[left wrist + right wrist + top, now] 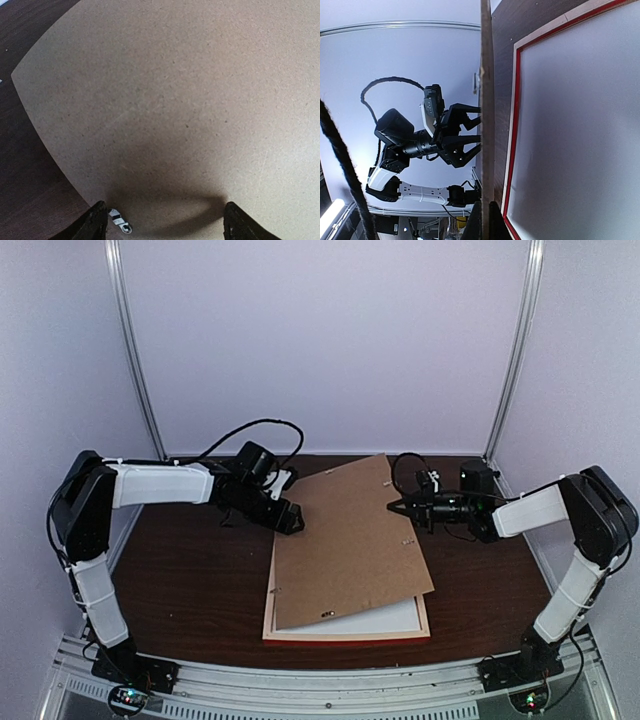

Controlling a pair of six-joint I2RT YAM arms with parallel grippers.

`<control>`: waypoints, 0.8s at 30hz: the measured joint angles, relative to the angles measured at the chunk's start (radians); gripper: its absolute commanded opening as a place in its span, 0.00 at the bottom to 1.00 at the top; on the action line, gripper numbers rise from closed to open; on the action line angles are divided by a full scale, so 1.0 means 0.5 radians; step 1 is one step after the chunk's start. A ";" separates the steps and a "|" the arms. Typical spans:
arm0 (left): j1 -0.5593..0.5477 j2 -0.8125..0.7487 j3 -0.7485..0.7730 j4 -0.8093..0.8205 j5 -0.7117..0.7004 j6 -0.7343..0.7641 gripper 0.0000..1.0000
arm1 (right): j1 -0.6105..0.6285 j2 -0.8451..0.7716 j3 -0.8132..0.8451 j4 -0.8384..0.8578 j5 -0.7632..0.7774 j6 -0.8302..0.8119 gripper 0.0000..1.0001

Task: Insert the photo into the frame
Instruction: Press the fastener onto the backboard.

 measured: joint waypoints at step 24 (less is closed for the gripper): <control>0.003 -0.267 -0.130 0.014 0.056 -0.018 0.89 | 0.004 0.000 0.000 -0.067 0.002 -0.060 0.00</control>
